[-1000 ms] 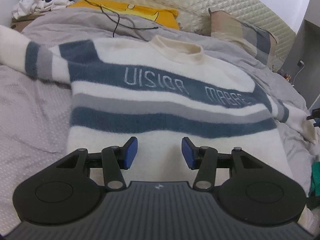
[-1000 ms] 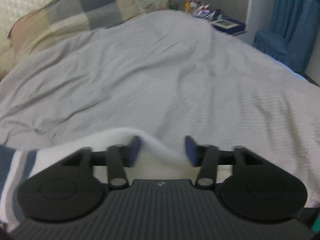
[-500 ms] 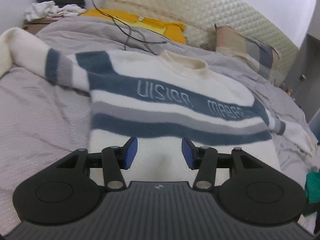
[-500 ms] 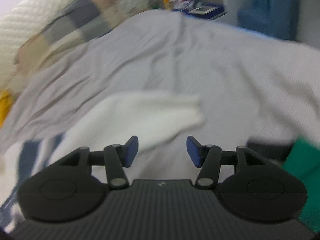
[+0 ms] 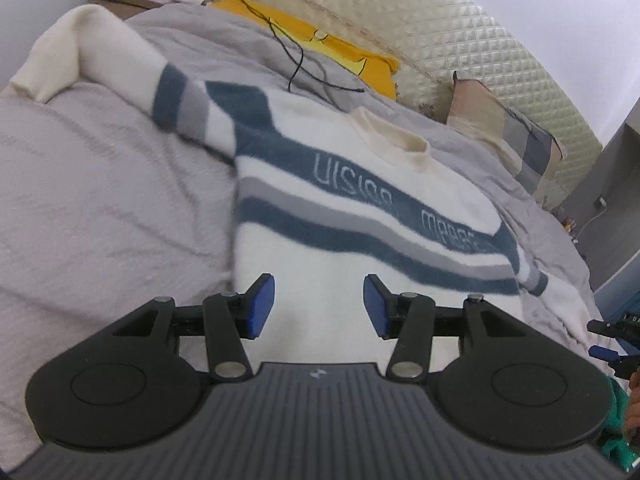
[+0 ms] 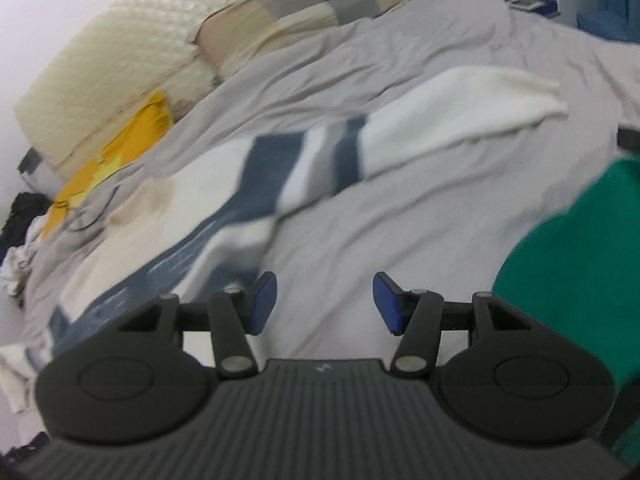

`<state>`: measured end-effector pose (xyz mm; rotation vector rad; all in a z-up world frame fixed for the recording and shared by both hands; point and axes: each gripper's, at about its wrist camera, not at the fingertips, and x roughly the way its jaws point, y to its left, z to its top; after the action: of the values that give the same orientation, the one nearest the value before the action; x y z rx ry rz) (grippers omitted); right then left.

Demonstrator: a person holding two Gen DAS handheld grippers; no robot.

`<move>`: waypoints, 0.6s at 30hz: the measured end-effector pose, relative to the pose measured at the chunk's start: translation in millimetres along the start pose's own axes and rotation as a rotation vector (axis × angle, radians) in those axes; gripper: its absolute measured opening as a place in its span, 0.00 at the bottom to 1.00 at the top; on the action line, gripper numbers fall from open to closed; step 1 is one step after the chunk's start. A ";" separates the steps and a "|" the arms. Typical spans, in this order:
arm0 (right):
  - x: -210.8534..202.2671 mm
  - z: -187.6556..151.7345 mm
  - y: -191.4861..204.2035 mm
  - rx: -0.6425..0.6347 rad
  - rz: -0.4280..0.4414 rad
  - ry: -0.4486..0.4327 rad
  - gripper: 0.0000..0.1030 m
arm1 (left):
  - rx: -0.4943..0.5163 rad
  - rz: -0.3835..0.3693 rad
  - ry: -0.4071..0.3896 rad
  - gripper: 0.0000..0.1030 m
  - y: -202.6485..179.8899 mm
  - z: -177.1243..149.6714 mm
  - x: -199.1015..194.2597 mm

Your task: Fold large clothes

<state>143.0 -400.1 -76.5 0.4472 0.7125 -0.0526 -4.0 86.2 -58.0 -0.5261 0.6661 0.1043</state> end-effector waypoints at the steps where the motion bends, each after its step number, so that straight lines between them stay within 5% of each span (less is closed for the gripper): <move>1: -5.2 -9.6 9.3 0.013 0.009 0.012 0.54 | 0.001 0.007 0.003 0.54 2.2 -1.3 -2.6; 8: -35.0 -68.3 33.7 0.029 0.094 0.010 0.54 | -0.140 0.020 0.092 0.54 33.8 -17.9 -10.0; 12: -43.2 -98.8 20.7 0.055 0.077 0.014 0.57 | -0.188 -0.045 0.183 0.54 36.8 -32.5 -6.8; 18: -40.5 -117.3 5.4 0.129 0.102 0.048 0.57 | -0.205 -0.033 0.272 0.54 34.7 -51.7 -10.7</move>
<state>40.6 -350.8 -126.6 0.6089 0.7351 0.0082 -50.4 91.3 -100.6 -0.7564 0.9172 0.0709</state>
